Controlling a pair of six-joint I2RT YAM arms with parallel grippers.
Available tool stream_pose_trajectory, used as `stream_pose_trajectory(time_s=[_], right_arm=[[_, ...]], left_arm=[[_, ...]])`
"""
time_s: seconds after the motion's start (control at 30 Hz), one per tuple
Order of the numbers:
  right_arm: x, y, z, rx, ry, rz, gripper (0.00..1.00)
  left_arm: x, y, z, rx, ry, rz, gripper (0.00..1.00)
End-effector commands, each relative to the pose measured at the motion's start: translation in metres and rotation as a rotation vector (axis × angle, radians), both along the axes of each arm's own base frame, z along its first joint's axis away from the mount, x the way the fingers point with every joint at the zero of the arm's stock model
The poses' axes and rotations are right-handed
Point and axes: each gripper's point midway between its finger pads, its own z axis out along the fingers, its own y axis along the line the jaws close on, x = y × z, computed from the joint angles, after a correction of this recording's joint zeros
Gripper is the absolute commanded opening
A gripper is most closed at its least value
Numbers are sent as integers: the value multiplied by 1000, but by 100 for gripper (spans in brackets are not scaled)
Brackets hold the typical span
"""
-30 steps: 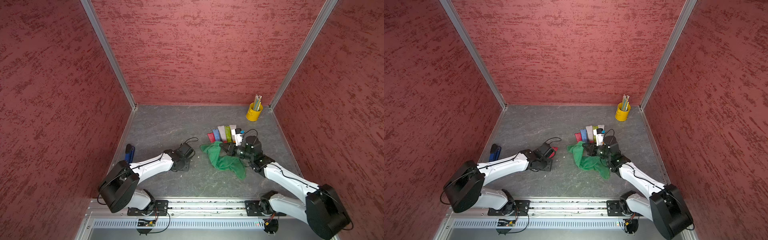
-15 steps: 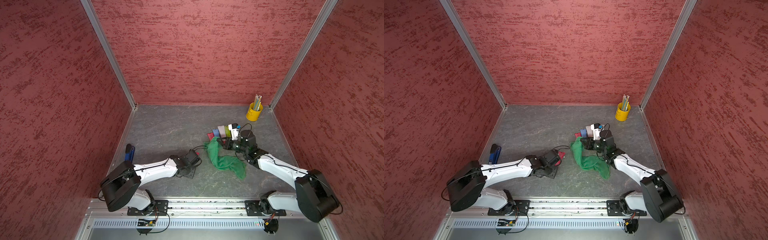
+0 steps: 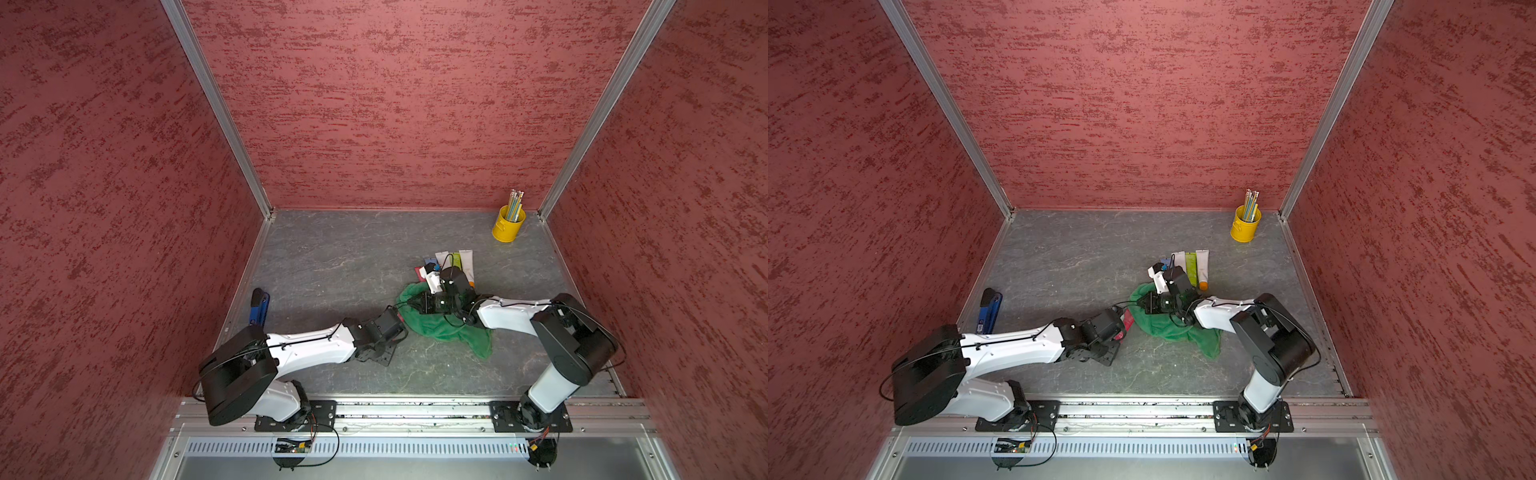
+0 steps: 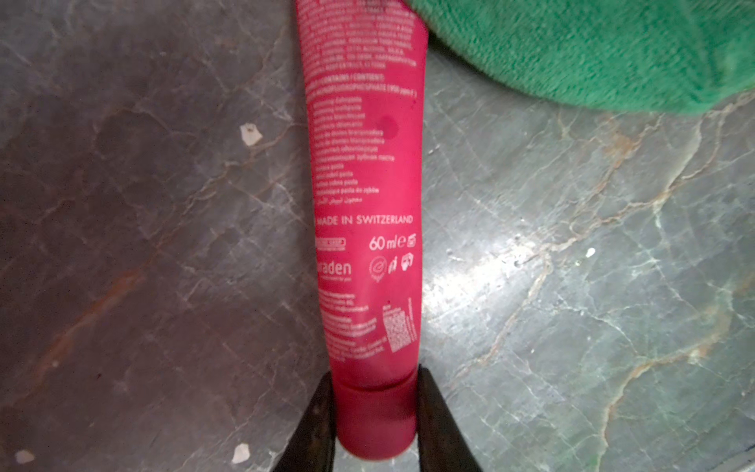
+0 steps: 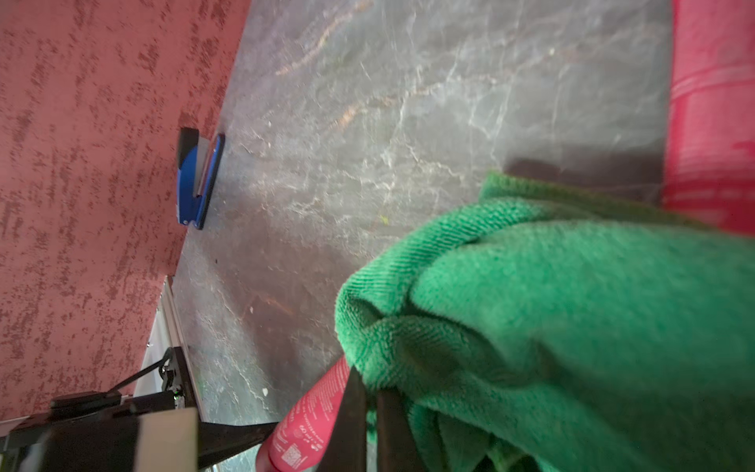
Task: Wipe the surface of the toothpaste tube
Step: Wipe the dirt from the toothpaste tube.
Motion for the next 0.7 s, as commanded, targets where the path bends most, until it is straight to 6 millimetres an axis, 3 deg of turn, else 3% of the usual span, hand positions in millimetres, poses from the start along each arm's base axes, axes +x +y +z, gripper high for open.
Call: stream_pose_trajectory(time_s=[0.0,0.13,0.3,0.5,0.57,0.67], right_arm=[[-4,9,1,20,-23,32,0],[-24,21,-15,32,29,85,0],[-70,40,-27,85,115,193,0],[-137,65,-13,213,205,363,0],[-149,67,-7,250,222,391,0],[-153,66,-1,276,221,399,0]], left_arm=[[2,-2,2,-15,-27,-17,9],[3,-2,4,-16,-39,-15,9],[6,0,7,-19,-52,-8,8],[12,3,13,-33,-74,8,5],[13,3,14,-44,-75,8,5],[13,4,15,-55,-73,9,4]])
